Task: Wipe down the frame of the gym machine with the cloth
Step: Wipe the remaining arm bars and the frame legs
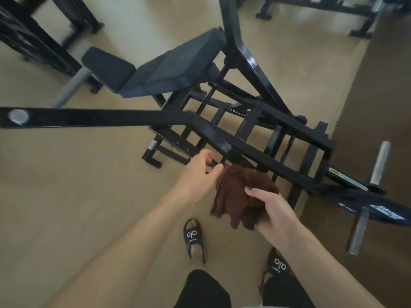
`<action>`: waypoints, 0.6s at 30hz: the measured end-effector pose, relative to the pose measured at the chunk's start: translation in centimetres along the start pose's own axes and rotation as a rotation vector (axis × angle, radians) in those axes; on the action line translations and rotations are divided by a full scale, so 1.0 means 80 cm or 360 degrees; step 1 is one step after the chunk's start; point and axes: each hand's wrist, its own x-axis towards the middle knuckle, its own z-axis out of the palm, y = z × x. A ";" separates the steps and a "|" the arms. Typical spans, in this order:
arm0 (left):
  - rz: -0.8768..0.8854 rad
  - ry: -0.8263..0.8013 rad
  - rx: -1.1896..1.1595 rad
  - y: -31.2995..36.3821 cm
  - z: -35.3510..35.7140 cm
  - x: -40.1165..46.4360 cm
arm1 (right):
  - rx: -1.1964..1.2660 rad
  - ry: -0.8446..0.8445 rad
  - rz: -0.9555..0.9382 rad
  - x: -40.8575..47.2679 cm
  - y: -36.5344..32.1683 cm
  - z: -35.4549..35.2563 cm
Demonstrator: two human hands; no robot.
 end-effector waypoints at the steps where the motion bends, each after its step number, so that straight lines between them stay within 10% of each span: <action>1: 0.0078 0.0152 0.0105 -0.009 -0.041 0.005 | -0.0015 -0.0048 -0.0053 -0.003 0.001 0.038; 11: 0.0496 0.1652 0.0900 -0.132 -0.437 -0.016 | -0.0381 -0.0400 -0.0858 -0.012 0.075 0.445; 18: -0.0128 0.1202 -0.0152 -0.205 -0.493 0.042 | -0.1097 -0.0435 -0.1706 0.024 0.171 0.577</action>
